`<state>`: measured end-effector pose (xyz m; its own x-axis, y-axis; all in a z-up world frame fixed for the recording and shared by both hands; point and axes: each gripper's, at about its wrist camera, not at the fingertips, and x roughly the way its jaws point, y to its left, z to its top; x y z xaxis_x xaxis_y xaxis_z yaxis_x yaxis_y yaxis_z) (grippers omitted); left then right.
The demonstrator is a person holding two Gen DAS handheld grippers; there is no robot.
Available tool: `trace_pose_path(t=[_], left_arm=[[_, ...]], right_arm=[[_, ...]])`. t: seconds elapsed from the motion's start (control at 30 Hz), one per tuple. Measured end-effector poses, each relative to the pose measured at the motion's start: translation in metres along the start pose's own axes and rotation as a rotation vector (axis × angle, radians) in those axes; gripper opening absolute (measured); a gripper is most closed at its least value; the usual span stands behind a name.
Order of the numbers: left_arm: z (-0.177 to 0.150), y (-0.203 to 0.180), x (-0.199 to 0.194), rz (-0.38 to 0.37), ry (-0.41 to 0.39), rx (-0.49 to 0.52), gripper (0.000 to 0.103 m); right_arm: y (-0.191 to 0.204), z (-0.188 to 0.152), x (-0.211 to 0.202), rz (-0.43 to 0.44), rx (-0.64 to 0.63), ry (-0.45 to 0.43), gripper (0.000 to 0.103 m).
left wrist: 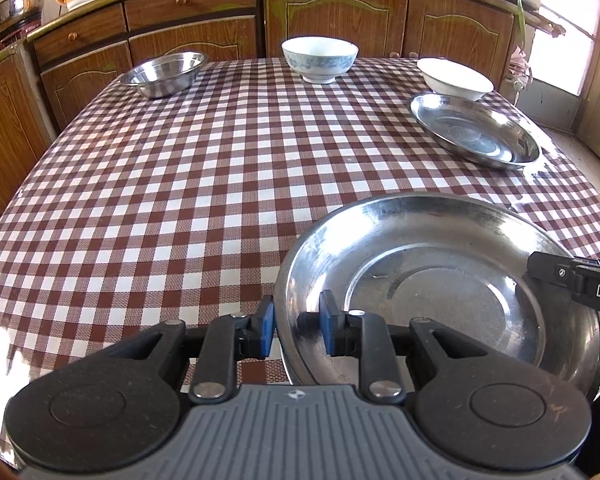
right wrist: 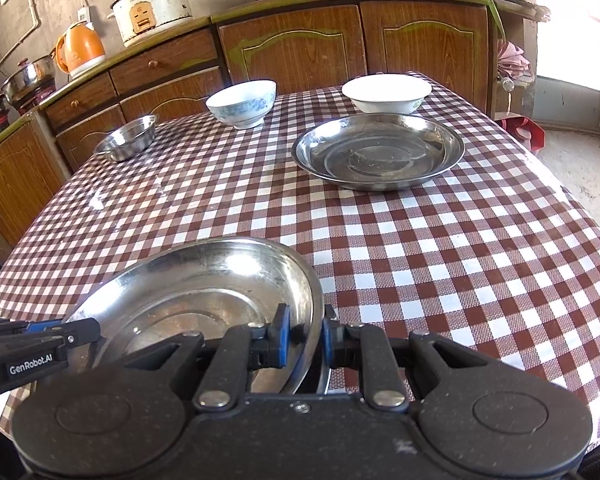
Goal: Organize plates and bowls
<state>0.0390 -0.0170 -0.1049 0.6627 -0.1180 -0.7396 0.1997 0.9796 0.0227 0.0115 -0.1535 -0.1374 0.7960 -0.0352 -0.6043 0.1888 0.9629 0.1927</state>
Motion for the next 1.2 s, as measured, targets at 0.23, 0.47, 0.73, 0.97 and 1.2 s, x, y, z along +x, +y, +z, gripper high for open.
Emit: trace_pose_path(t=[0.23, 0.47, 0.73, 0.97, 1.2], left_arm=[[-0.002, -0.001, 0.001, 0.001, 0.006, 0.008, 0.025], [-0.002, 0.002, 0.000, -0.003, 0.006, -0.006, 0.025], [0.006, 0.003, -0.010, -0.005, -0.004, -0.036, 0.028], [0.017, -0.008, -0.020, -0.007, -0.017, -0.034, 0.044], [0.032, -0.027, -0.024, -0.028, -0.036, -0.009, 0.055]], right_arm=[[0.005, -0.002, 0.001, -0.010, -0.056, 0.000, 0.030], [-0.004, -0.002, 0.000, -0.043, -0.041, 0.004, 0.033], [-0.006, 0.003, -0.011, -0.041, -0.029, -0.026, 0.038], [-0.007, 0.009, -0.018, -0.044, -0.026, -0.050, 0.047], [-0.015, 0.016, -0.026, -0.052, -0.001, -0.067, 0.056]])
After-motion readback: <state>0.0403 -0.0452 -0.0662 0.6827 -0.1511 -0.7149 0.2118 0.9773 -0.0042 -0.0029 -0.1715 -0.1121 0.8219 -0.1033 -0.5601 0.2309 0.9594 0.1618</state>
